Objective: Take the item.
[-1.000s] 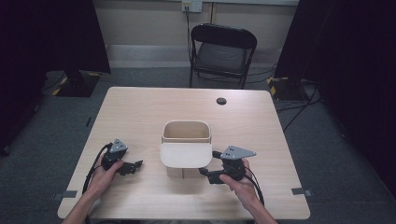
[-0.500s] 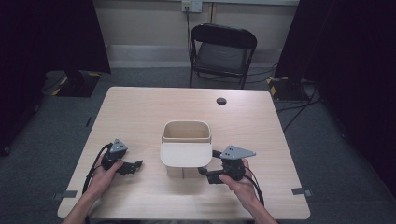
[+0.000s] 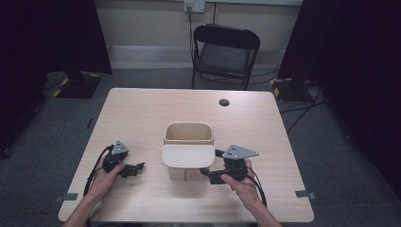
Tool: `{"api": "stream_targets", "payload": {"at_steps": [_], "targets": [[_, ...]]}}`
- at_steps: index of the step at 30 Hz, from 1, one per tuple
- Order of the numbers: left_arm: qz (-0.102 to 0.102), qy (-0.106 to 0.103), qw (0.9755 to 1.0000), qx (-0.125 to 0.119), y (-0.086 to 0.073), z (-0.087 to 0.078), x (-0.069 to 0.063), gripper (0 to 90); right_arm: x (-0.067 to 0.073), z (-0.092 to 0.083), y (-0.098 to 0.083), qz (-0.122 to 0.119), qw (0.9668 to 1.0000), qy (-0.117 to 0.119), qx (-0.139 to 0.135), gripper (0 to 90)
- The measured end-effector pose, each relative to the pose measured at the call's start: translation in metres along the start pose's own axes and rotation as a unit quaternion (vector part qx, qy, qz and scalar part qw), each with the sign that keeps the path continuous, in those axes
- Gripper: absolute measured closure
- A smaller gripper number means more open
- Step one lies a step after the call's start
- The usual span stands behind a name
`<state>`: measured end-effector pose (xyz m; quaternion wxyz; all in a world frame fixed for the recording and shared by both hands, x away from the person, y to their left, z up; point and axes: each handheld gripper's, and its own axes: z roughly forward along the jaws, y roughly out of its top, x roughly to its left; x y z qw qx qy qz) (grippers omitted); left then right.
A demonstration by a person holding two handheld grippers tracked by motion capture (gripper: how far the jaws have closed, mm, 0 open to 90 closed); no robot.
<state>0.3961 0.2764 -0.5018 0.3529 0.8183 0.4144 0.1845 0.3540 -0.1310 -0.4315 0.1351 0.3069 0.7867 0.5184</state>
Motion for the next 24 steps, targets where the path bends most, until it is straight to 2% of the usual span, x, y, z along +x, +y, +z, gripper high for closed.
{"api": "stream_targets", "payload": {"at_steps": [24], "targets": [[0.0, 0.0, 1.0, 0.0, 0.0, 0.0, 0.0, 10.4, -0.0011, 0.0012, 0.0033, 0.003, 1.0, -0.007, -0.007, 14.4]]}}
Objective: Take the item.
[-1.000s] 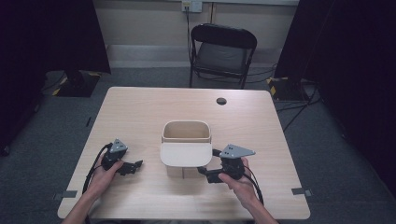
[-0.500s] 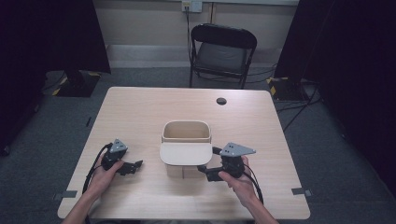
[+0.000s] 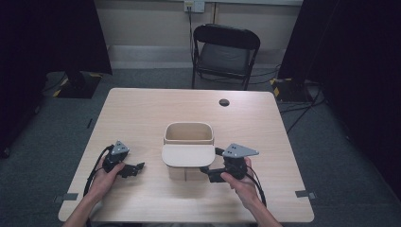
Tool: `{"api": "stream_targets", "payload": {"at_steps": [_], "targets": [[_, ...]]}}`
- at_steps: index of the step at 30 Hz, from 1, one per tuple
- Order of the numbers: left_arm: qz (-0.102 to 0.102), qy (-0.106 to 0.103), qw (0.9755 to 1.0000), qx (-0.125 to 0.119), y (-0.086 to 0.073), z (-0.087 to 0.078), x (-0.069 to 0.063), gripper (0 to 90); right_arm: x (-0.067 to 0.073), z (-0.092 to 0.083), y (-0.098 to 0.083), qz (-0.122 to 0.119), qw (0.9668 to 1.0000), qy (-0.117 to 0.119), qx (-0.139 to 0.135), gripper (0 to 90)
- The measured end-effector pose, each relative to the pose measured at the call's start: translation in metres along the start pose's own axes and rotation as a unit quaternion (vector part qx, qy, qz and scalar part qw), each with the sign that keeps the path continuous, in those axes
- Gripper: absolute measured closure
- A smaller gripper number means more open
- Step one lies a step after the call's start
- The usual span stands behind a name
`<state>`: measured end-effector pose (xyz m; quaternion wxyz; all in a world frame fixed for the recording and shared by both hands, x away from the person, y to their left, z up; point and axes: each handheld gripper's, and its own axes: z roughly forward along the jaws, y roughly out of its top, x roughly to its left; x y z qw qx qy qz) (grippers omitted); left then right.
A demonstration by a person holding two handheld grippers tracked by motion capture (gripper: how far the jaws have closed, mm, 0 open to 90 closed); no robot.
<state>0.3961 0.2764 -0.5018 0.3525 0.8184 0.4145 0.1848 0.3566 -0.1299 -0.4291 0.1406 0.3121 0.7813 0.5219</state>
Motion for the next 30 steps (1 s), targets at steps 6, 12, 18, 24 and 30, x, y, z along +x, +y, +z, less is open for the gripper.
{"api": "stream_targets", "payload": {"at_steps": [6, 12, 18, 24, 30], "targets": [[-0.004, -0.002, 1.0, 0.0, -0.0001, 0.0002, -0.0004, 10.4, 0.0007, -0.001, 0.0016, 0.0, 1.0, 0.0, -0.004, 14.8], [-0.002, -0.001, 1.0, -0.001, -0.0001, 0.0002, -0.0003, 10.4, 0.0008, -0.0008, 0.0019, 0.001, 1.0, 0.001, -0.007, 14.8], [0.001, 0.0, 1.0, 0.0, 0.0, 0.0, 0.0001, 10.4, 0.0002, -0.0016, 0.0026, 0.003, 1.0, 0.002, -0.006, 14.8], [-0.003, -0.002, 1.0, -0.001, -0.0001, 0.0002, -0.0003, 10.4, -0.0006, -0.0033, 0.0035, 0.007, 1.0, -0.002, -0.005, 14.8], [0.0, 0.0, 1.0, -0.001, 0.0, 0.0001, 0.0001, 10.4, -0.0011, -0.0042, 0.0038, 0.006, 0.9999, -0.004, -0.009, 15.2]]}}
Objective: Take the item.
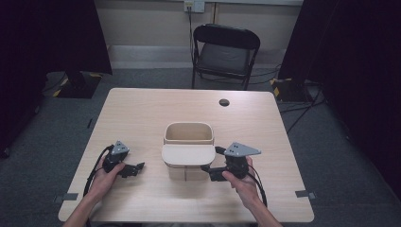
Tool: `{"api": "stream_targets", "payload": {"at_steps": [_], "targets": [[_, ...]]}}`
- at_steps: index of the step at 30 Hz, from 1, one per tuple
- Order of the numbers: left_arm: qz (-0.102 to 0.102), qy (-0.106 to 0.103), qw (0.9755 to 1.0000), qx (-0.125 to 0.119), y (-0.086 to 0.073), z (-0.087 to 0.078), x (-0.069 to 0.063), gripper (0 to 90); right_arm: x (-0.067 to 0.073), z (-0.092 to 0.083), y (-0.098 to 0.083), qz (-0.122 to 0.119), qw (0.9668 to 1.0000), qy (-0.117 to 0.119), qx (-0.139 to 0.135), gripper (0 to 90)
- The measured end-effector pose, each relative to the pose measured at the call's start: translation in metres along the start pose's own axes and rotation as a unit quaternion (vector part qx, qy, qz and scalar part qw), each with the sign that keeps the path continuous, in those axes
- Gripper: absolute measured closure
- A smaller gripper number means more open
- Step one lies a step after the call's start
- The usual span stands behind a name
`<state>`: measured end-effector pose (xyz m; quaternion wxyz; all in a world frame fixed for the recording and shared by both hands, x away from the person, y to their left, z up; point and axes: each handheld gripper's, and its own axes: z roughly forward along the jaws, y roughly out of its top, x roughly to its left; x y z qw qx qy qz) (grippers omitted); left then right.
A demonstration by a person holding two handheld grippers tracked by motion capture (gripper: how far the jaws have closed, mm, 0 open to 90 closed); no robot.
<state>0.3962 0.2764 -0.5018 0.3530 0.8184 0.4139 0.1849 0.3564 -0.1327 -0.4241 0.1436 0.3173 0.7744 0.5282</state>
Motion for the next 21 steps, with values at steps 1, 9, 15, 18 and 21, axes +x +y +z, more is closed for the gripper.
{"api": "stream_targets", "payload": {"at_steps": [1, 9, 15, 18, 21], "targets": [[-0.003, 0.0, 1.0, 0.0, -0.0001, 0.0001, -0.0003, 10.4, -0.0002, 0.0, 0.0002, -0.001, 1.0, 0.001, -0.001, 15.4], [-0.002, -0.001, 1.0, 0.0, -0.0001, 0.0001, -0.0001, 10.3, -0.002, -0.0018, 0.004, -0.002, 1.0, 0.002, -0.002, 17.4], [-0.001, 0.0, 1.0, 0.0, -0.0001, 0.0, -0.0001, 10.4, -0.0036, -0.002, 0.0049, 0.002, 1.0, 0.003, -0.002, 19.6], [-0.001, -0.001, 1.0, 0.0, -0.0001, 0.0001, -0.0001, 10.4, -0.004, -0.002, 0.0054, 0.001, 1.0, 0.0, -0.004, 20.9], [-0.001, -0.001, 1.0, 0.0, -0.0001, 0.0, -0.0001, 10.4, -0.004, -0.0018, 0.0072, 0.001, 1.0, -0.003, -0.004, 21.6]]}}
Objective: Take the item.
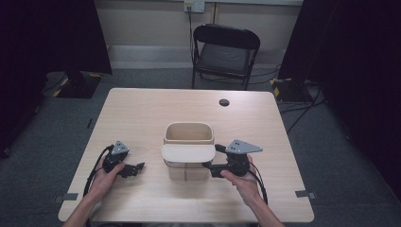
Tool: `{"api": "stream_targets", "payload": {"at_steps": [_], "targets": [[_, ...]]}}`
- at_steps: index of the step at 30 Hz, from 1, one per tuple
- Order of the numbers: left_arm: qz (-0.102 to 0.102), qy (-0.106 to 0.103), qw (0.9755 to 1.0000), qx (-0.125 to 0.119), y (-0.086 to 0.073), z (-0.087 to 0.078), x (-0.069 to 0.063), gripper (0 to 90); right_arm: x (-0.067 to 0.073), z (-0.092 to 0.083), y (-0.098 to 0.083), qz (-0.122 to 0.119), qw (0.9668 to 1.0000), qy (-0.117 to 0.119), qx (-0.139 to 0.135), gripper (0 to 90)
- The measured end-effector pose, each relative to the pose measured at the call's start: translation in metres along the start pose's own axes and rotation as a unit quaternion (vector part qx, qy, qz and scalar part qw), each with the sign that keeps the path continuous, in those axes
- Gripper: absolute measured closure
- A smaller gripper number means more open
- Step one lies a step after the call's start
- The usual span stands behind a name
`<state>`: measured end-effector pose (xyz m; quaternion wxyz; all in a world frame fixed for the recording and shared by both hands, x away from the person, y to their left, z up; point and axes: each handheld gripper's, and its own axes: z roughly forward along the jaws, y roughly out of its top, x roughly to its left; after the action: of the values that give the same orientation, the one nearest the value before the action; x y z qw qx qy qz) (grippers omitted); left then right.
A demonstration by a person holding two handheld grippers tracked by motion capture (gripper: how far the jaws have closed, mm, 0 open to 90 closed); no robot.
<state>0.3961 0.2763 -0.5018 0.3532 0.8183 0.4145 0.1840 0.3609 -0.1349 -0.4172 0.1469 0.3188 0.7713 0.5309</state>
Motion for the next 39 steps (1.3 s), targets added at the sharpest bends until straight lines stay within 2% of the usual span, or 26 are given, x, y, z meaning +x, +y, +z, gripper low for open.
{"api": "stream_targets", "payload": {"at_steps": [9, 17, 39], "targets": [[-0.002, 0.001, 1.0, 0.0, 0.0, 0.0, 0.0, 10.4, 0.0, 0.0, 0.005, -0.003, 1.0, -0.001, -0.001, 22.5], [-0.003, -0.001, 1.0, 0.0, 0.0, 0.0, 0.0, 10.4, -0.002, 0.0, 0.008, -0.003, 0.9999, -0.009, -0.006, 28.0], [0.001, 0.001, 1.0, 0.0, 0.0, 0.0, 0.0, 10.4, -0.002, -0.001, 0.017, -0.01, 0.9998, -0.007, -0.014, 30.3]]}}
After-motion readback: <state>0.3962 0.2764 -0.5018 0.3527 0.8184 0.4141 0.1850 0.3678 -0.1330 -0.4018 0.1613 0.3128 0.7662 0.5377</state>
